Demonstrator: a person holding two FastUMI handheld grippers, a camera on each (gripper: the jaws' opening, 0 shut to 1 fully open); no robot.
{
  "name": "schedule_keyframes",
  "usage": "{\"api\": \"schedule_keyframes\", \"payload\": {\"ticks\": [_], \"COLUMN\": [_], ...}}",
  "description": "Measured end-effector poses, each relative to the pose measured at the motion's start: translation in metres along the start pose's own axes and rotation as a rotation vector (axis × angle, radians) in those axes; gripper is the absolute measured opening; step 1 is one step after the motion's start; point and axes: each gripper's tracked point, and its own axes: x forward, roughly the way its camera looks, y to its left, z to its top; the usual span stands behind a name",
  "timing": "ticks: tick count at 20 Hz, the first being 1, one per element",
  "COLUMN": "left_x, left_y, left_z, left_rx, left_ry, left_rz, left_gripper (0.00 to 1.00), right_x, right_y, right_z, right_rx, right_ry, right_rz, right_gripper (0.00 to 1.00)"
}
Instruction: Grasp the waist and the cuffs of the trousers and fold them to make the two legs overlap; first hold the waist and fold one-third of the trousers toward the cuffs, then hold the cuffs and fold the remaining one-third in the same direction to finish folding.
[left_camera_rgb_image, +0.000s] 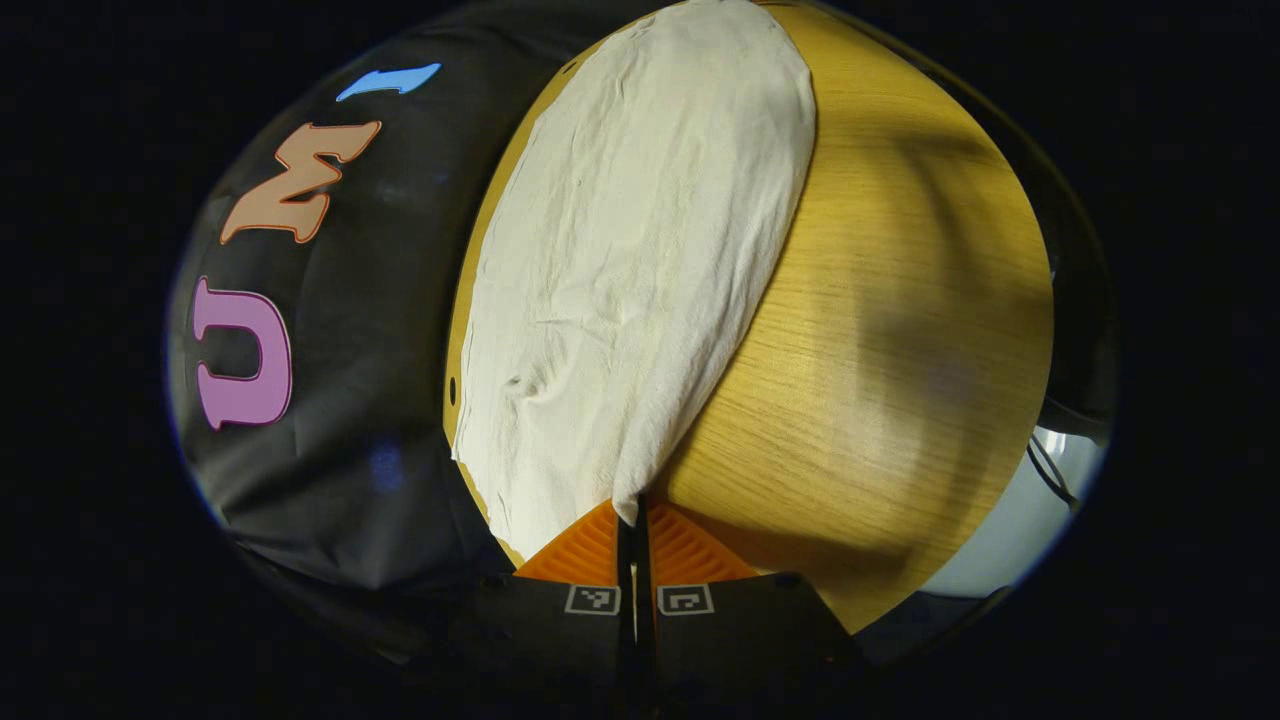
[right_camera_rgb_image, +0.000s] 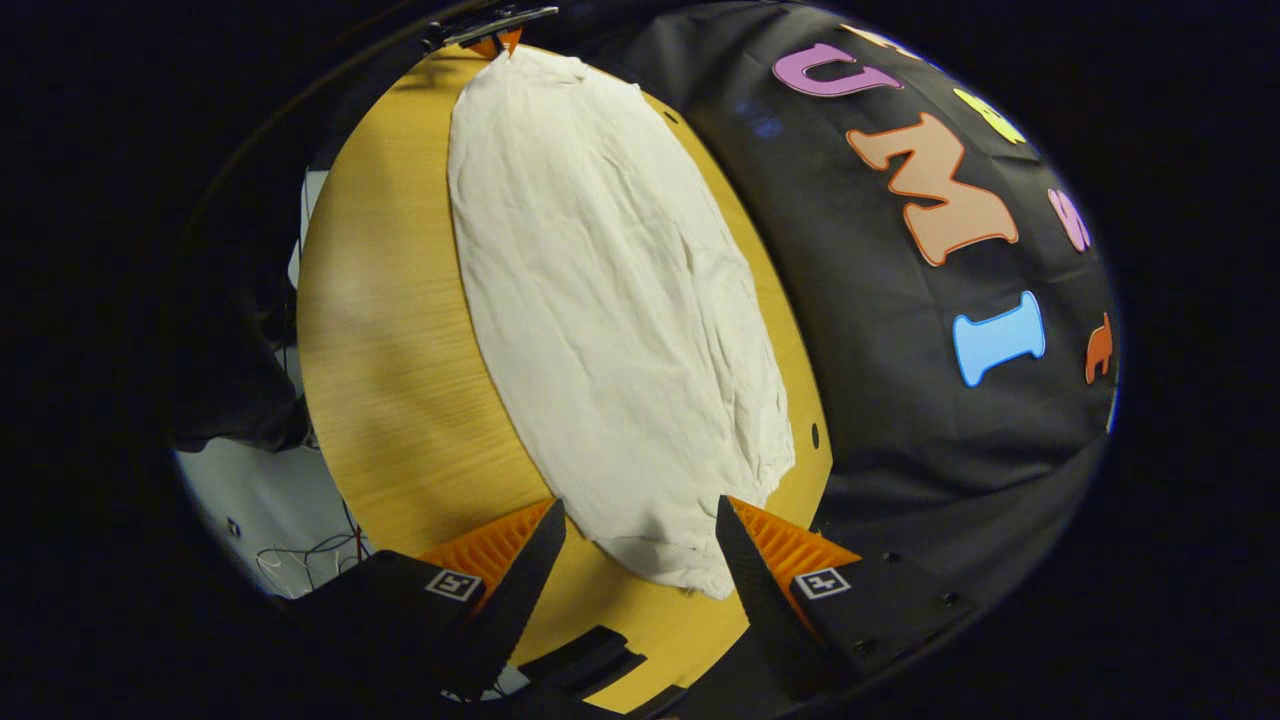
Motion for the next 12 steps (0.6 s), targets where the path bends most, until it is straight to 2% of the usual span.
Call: {"api": "schedule_keyframes", "payload": {"ticks": [4,8,9,10,11,12], "left_x": [0.0,0.0,0.0,-0.001,-0.002,-0.003], "left_y": [0.0,0.001,0.001,0.0,-0.001,-0.001], "left_z": [0.0,0.002,0.002,0.002,0.003,0.004], "left_rx": [0.001,0.005,0.004,0.003,0.002,0.003], "left_ry": [0.003,0.002,0.003,0.005,0.006,0.007], "left_rz": [0.008,0.018,0.021,0.022,0.022,0.023], "left_gripper": [0.0,0.0,0.0,0.0,0.0,0.0], "right_x": [0.011,0.032,0.038,0.041,0.045,0.047], "right_y": [-0.001,-0.016,-0.017,-0.02,-0.016,-0.011], "right_z": [0.003,0.006,0.005,0.006,0.005,0.004], "right_rx": [-0.021,-0.016,-0.006,0.0,0.013,0.026], "right_ry": [0.001,0.027,0.038,0.045,0.055,0.064], "right_rz": [-0.012,-0.057,-0.066,-0.078,-0.063,-0.043], "right_gripper": [0.94,0.89,0.86,0.78,0.76,0.66]}}
